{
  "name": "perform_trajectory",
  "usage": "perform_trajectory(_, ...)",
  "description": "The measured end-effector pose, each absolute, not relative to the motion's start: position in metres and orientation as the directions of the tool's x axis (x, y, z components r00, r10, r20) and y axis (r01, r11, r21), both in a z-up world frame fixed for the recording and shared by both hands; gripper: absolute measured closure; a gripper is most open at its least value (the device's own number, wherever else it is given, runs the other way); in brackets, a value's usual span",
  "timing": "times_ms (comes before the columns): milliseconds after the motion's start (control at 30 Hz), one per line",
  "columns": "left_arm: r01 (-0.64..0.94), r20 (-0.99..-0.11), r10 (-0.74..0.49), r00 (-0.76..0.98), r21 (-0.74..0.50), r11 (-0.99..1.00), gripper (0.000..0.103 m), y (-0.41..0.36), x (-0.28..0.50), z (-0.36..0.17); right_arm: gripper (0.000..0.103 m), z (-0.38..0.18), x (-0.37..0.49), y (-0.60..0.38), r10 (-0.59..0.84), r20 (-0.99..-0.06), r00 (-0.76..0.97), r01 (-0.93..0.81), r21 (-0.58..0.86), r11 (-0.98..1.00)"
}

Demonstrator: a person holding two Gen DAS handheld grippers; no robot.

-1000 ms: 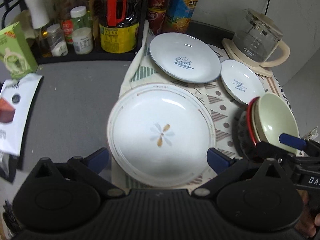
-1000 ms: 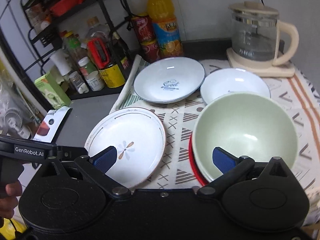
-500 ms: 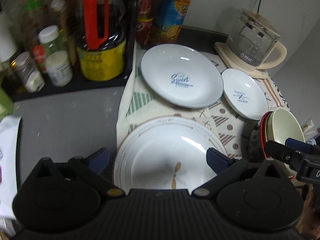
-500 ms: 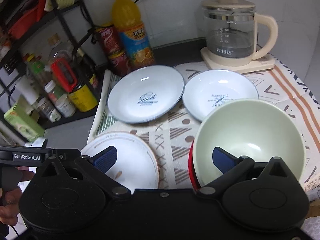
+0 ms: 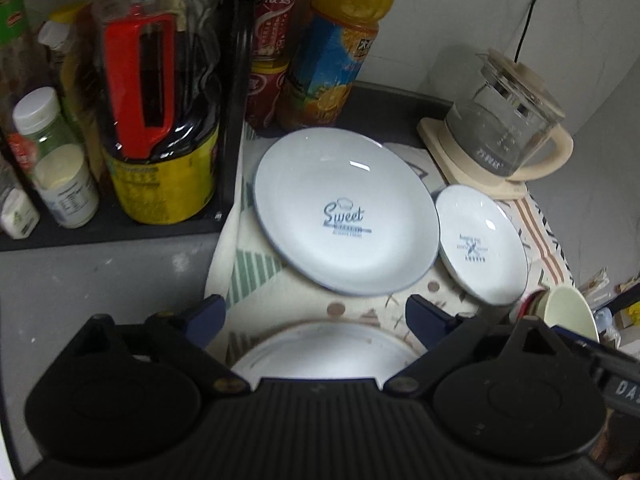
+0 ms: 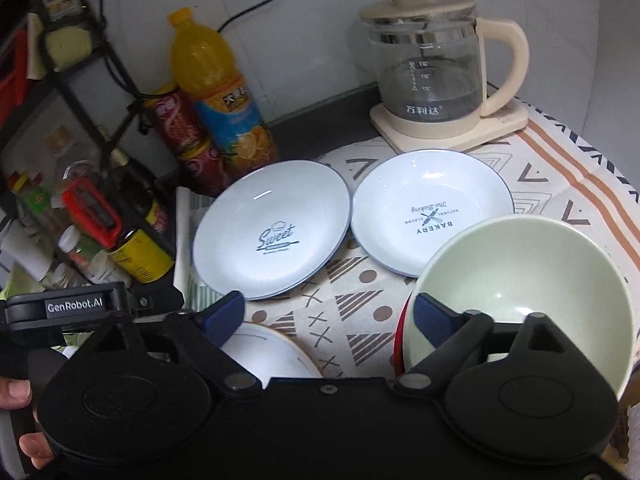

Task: Organize plates and bowls
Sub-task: 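Move both tools toward the white 'Sweet' plate, then close both tools on the rim of the white 'Sweet' plate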

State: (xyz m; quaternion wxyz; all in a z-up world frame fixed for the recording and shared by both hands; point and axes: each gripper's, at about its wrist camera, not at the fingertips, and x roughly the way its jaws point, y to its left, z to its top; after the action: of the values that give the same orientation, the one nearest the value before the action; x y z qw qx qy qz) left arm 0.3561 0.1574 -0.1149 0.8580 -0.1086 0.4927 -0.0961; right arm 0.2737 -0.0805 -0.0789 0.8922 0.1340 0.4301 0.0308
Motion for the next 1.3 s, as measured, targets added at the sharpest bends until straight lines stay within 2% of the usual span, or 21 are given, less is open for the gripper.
perform_trajectory(100,0.062,-0.825,-0.275,0.494,-0.283,0.957,0.016,0.154,0.366,-0.122,0.015,-0.080,0.281,-0.076,0.124,-0.763,0.635,0.082,0.225,0.971)
perform_trajectory(200,0.049,-0.826,-0.278,0.491,-0.292,0.955,0.026,0.153,0.374,-0.127,0.028,-0.078,0.291,-0.073,0.142,-0.755,0.641,0.064,0.237,0.969)
perform_trajectory(267,0.034,-0.831,-0.274,0.484,-0.295,0.955,0.032,0.154,0.380,-0.133,0.029,-0.076,0.298,-0.068,0.144,-0.756,0.638,0.071,0.245,0.967)
perform_trajectory(367,0.015,-0.836,-0.273,0.476,-0.303,0.953,0.037,0.156,0.389,-0.141,0.029,-0.079,0.309,-0.060,0.165,-0.755,0.634,0.057,0.259,0.964)
perform_trajectory(467,0.005,-0.840,-0.264,0.475,-0.297,0.955,0.038,0.157,0.395,-0.149,0.033,-0.094,0.323,-0.055,0.205,-0.769,0.605,0.066,0.305,0.950)
perform_trajectory(533,-0.003,-0.846,-0.258,0.466,-0.293,0.956,0.042,0.157,0.400,-0.155,0.044,-0.108,0.332,-0.053,0.210,-0.790,0.576,0.093,0.318,0.943)
perform_trajectory(667,-0.017,-0.857,-0.253,0.449,-0.291,0.956,0.051,0.158,0.407,-0.167,0.050,-0.129,0.346,-0.053,0.234,-0.812,0.535,0.156,0.367,0.917)
perform_trajectory(900,-0.035,-0.866,-0.247,0.436,-0.290,0.956,0.055,0.155,0.413,-0.181,0.055,-0.149,0.361,-0.045,0.222,-0.850,0.478,0.216,0.358,0.908)
perform_trajectory(1033,-0.062,-0.861,-0.249,0.444,-0.307,0.950,0.057,0.157,0.413,-0.184,0.066,-0.160,0.367,-0.048,0.220,-0.873,0.435,0.270,0.359,0.893)
perform_trajectory(1300,-0.115,-0.852,-0.261,0.454,-0.346,0.931,0.060,0.179,0.405,-0.177,0.072,-0.173,0.374,-0.052,0.238,-0.867,0.438,0.280,0.383,0.880)
